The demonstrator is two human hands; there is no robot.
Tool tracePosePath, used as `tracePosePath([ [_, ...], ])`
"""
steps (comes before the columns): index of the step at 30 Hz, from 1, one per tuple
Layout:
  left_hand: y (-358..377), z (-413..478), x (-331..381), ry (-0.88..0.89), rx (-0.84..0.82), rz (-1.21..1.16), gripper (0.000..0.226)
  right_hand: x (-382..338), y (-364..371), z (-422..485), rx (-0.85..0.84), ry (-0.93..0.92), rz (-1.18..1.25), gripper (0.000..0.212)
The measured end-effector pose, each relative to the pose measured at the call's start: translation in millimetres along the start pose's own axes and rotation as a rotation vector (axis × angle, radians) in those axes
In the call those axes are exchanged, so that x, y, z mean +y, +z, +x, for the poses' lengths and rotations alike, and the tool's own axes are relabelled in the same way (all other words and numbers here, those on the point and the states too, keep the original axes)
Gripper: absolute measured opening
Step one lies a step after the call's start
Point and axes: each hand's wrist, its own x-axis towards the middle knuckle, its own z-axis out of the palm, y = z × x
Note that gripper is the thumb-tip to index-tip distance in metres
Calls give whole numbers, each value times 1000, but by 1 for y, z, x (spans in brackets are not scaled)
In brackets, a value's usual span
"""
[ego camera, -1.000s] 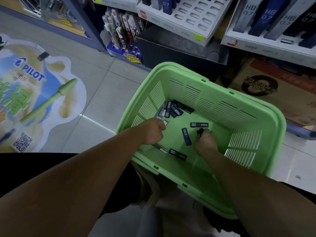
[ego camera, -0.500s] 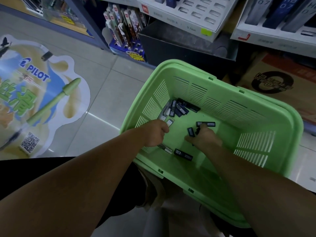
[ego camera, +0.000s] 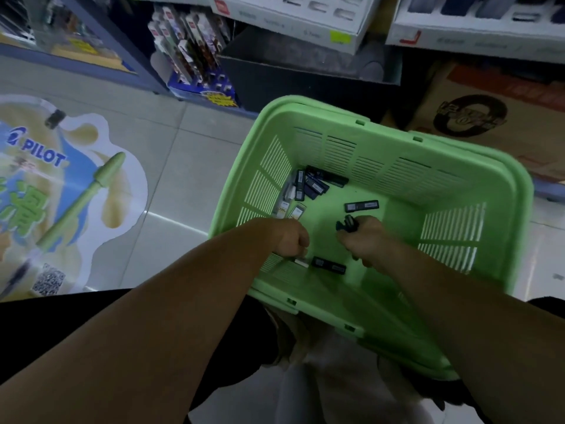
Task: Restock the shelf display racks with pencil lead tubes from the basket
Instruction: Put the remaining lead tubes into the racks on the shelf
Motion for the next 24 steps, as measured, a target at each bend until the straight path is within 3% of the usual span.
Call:
tracePosePath([
  [4,-1,4,2,-27,-97,119,46,9,-2,-17,-125,59,-76,20],
  [10,4,6,-1,-45,-171,359,54,24,11,-16,-120,75,-24,16],
  [15,8,-2,-9,-42,-190,340,54,26,23,-1,-147,-20,-176,17],
  [24,24,-3,-14,-106,-223,339,45,41,50,8,-272,-3,-409,32],
])
